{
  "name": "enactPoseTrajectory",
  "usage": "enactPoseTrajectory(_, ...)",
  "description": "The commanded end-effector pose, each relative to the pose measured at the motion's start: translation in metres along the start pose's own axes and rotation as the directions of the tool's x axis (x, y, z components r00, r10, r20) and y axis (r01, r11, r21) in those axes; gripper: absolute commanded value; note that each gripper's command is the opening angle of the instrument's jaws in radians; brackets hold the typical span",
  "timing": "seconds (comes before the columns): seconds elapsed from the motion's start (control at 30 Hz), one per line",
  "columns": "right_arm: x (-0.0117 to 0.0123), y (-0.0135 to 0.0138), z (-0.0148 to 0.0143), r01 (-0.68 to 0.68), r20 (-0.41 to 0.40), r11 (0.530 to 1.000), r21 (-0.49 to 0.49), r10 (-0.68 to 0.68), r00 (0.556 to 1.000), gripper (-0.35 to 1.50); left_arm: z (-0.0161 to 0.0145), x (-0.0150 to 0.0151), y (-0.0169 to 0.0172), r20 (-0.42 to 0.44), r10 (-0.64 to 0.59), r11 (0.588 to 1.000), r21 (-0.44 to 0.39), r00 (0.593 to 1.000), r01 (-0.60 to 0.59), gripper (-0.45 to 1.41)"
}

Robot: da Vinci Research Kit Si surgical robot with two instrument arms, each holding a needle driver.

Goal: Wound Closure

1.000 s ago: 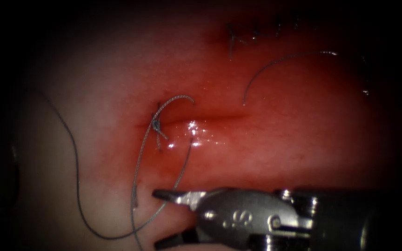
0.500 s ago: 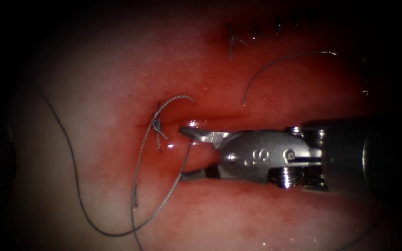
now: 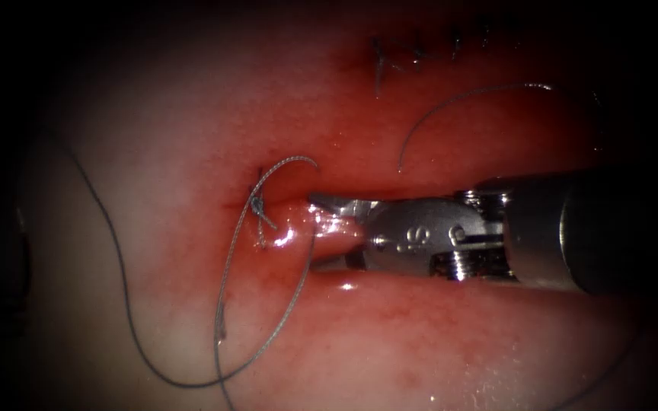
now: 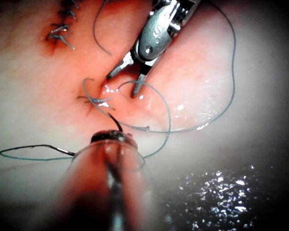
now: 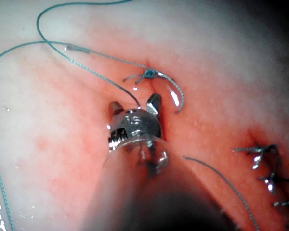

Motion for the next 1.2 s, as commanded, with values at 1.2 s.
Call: enactPoseTrajectory(1.2,0.0141,-0.0198,-0.0094,0.118,0.072,0.885,0.451,-0.168,0.983,-0.35,0.0012,0.0001,0.0002,-0.002,-0.004,1.0,-0.002,1.0,0.004,-0.45)
